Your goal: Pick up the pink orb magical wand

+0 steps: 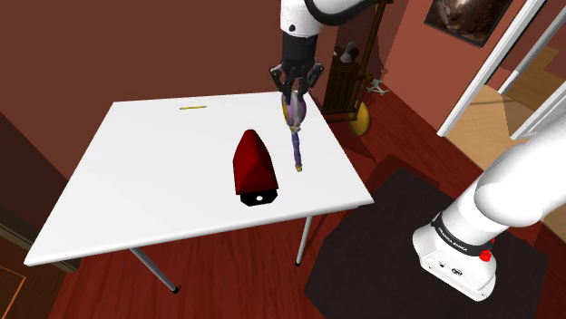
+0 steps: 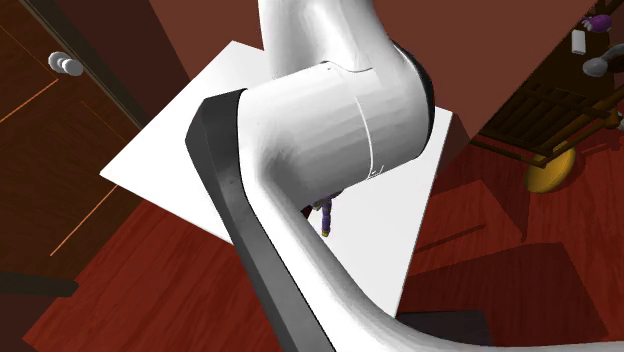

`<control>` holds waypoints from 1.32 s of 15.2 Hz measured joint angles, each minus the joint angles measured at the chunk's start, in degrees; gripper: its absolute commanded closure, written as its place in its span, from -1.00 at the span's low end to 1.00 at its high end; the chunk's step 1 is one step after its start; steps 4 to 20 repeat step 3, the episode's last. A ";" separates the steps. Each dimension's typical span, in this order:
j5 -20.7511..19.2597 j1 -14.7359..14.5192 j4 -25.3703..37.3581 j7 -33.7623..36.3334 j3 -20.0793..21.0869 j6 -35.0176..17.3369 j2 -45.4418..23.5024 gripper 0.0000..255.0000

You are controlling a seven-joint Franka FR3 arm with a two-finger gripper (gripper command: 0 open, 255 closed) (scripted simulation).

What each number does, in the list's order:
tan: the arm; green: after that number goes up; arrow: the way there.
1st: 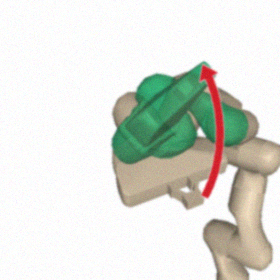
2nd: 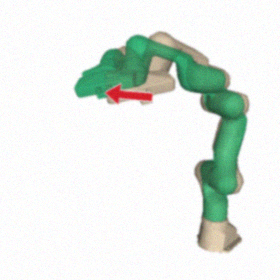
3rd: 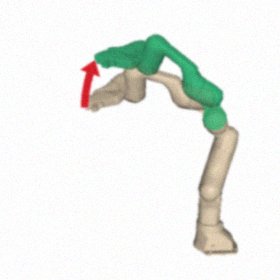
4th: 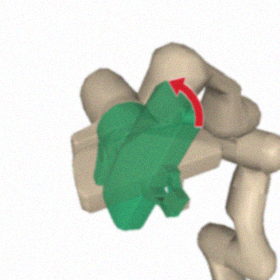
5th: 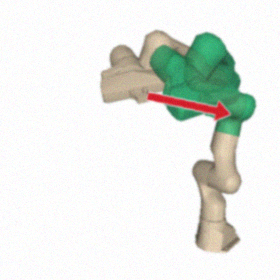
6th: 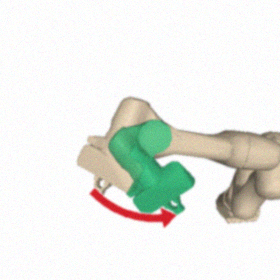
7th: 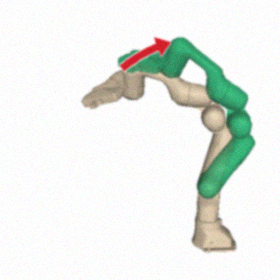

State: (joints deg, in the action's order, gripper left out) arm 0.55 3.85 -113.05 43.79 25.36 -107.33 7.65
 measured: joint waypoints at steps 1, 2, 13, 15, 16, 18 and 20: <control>0.03 0.02 0.89 -0.07 -0.05 0.96 0.08 1.00; 0.04 0.01 1.58 -0.04 -0.03 1.68 0.11 1.00; 0.03 0.00 2.08 -0.01 -0.02 2.17 0.09 1.00; 0.03 0.00 2.08 -0.01 -0.02 2.17 0.09 1.00; 0.03 0.00 2.08 -0.01 -0.02 2.17 0.09 1.00; 0.03 0.00 2.08 -0.01 -0.02 2.17 0.09 1.00; 0.03 0.00 2.08 -0.01 -0.02 2.17 0.09 1.00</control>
